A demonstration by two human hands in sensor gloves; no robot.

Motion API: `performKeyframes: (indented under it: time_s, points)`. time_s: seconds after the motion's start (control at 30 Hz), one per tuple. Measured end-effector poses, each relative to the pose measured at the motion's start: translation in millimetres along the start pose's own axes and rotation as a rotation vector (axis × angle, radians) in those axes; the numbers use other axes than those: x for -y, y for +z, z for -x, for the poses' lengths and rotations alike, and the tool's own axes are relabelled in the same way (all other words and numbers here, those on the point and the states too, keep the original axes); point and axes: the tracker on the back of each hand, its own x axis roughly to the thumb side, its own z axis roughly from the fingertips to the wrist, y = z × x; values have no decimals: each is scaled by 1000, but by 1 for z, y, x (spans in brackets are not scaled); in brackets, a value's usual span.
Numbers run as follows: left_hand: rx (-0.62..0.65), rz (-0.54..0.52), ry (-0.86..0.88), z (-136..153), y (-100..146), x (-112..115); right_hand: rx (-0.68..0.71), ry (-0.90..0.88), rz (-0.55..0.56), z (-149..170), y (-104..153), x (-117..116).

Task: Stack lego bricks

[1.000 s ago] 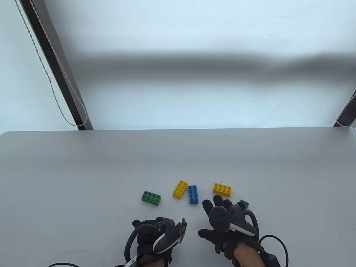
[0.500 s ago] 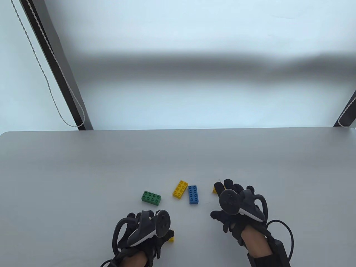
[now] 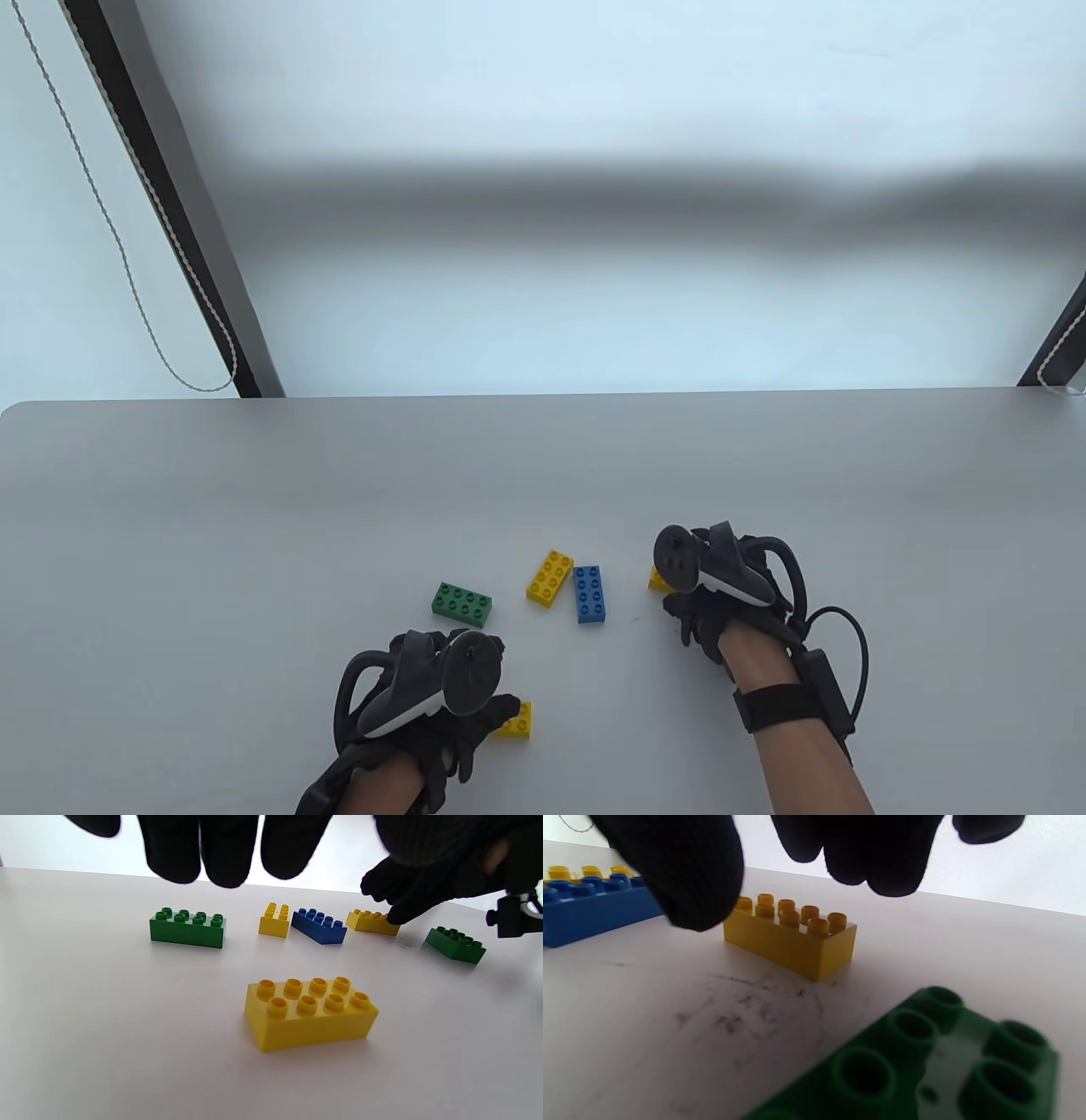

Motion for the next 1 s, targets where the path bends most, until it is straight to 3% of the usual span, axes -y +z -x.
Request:
performKeyframes:
  time_s: [0.4,1.0]
  points:
    - [-27,-12,23,11,1,-5,-15,36,-89,-5,-17,-11]
    - [-17,-13,-4,7,1,-4,45,56,8,-16,-2,-3]
